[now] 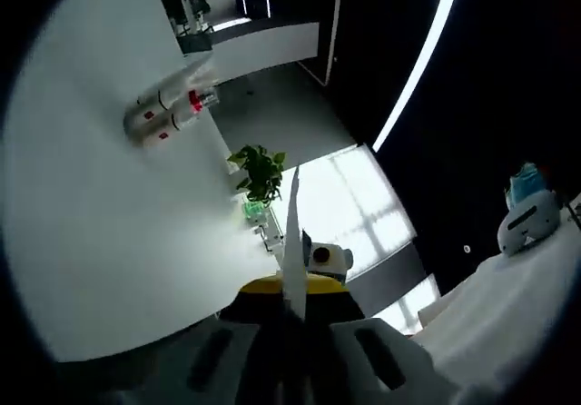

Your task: Arrange the skincare products in the storage area until every visible bottle or jar stands upright without overlapping.

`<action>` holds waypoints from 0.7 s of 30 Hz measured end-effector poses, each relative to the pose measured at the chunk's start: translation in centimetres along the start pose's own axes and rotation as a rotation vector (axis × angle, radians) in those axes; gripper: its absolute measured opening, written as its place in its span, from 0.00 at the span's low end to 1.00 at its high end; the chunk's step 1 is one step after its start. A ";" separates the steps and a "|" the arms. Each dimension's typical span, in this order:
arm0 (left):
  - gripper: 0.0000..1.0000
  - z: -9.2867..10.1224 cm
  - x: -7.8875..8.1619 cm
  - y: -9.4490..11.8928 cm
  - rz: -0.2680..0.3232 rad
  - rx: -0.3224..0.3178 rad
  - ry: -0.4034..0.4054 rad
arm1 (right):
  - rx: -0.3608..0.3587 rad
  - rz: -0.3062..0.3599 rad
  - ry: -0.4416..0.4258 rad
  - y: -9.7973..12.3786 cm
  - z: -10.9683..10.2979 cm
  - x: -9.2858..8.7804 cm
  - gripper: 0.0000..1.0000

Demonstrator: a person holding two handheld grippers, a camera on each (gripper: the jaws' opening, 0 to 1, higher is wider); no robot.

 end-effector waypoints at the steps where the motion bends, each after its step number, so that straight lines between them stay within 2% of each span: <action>1: 0.00 0.0 0.1 0.1 0.009 -0.005 0.005 | 0.004 -0.015 -0.001 -0.1 0.0 -0.1 0.09; 3: 0.00 0.2 0.5 0.3 0.055 -0.024 0.020 | 0.027 -0.073 0.025 -0.5 -0.3 -0.8 0.10; 4: 0.00 0.2 0.6 0.5 0.062 -0.027 0.018 | 0.029 -0.075 0.029 -0.7 -0.5 -0.9 0.11; 5: 0.00 0.3 0.9 0.5 0.098 -0.041 0.036 | 0.029 -0.098 0.037 -0.8 -0.6 -1.1 0.11; 6: 0.00 0.2 0.9 0.8 0.091 -0.038 0.035 | 0.026 -0.103 0.049 -0.9 -0.7 -1.2 0.10; 11: 0.00 0.1 1.1 0.8 0.111 -0.043 0.044 | 0.027 -0.069 0.041 -0.4 -0.6 -0.7 0.07; 14: 0.00 0.1 1.3 1.0 0.127 -0.050 0.063 | 0.031 0.003 0.002 0.2 -0.3 0.0 0.04; 15: 0.00 0.1 1.3 1.0 0.136 -0.052 0.067 | 0.029 0.007 -0.001 0.4 -0.2 0.1 0.00; 17: 0.00 0.0 1.3 1.1 0.133 -0.050 0.078 | 0.029 0.045 -0.010 0.7 0.0 0.5 0.00; 21: 0.00 0.2 1.2 0.9 0.123 -0.063 0.082 | 0.039 0.045 -0.009 0.7 -0.2 0.5 0.00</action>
Point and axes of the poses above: the point that each gripper's makers call its tool centre point, and the gripper's own axes: y roughly backward along the fingers, z roughly to its right, x roughly out of its top, the point moved 9 cm from there along y, roughly backward along the fingers, and after that the axes turned 14 degrees about y, right-handed, at the moved point
